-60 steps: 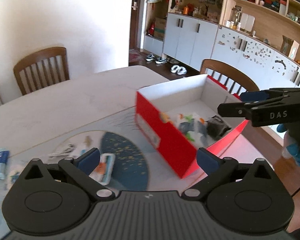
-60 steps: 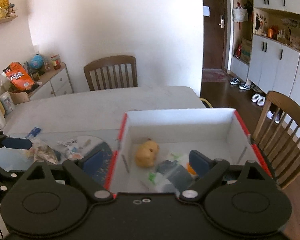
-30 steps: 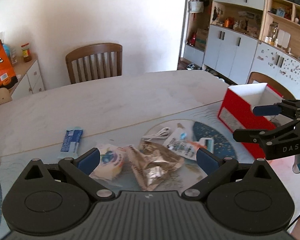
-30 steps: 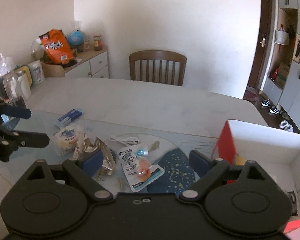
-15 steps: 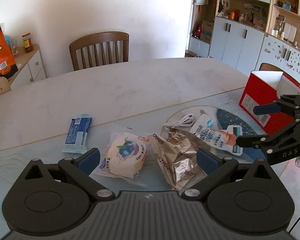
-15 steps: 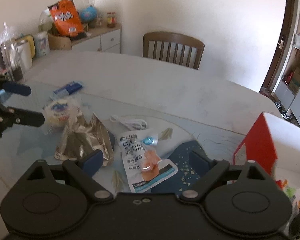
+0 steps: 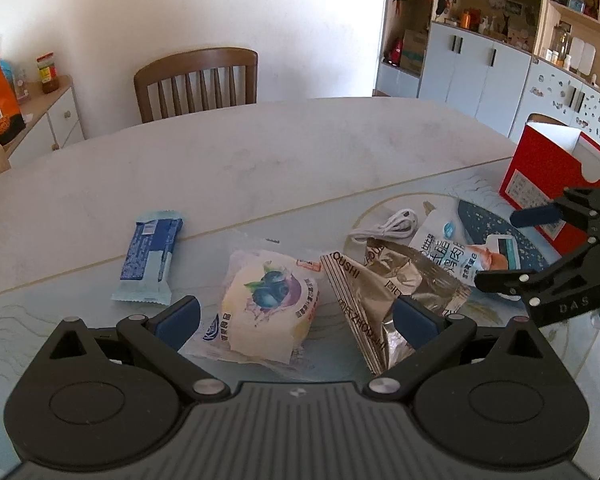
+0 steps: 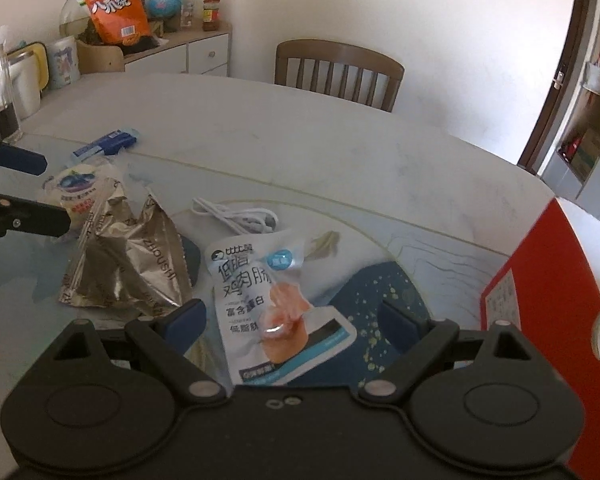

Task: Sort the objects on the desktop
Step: 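Move both tools back over the snacks on the table, then grasp the blueberry bread bag with the left tool while the right tool grasps the sausage pouch, then carry the bread bag and sausage pouch over the red shoebox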

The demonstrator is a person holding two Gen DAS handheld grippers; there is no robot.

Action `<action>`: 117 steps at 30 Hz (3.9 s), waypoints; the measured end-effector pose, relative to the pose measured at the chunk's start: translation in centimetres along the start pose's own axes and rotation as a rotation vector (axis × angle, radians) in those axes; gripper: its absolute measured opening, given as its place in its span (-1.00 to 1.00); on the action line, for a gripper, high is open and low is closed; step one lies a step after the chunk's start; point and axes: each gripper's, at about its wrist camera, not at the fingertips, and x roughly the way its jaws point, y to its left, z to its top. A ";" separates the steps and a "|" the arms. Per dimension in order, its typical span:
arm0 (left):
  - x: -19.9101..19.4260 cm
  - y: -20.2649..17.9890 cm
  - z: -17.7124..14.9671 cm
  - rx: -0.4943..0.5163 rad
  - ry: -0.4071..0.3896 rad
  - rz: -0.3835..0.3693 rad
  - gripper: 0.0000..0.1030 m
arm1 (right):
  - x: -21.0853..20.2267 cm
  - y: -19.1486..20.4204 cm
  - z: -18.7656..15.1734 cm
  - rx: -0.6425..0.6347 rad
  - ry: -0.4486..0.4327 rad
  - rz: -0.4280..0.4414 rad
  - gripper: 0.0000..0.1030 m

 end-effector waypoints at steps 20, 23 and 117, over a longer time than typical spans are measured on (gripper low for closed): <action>2.7 1.8 -0.3 -0.038 0.018 -0.006 0.99 | 2.0 -0.8 -0.3 0.023 0.039 0.085 0.78; 2.5 2.5 -0.5 -0.044 0.014 -0.004 0.99 | 2.1 -1.0 -0.4 0.033 0.038 0.092 0.78; -7.8 -10.9 7.3 0.067 -0.068 -0.072 0.06 | -15.7 -7.5 1.0 0.130 -0.145 0.073 0.23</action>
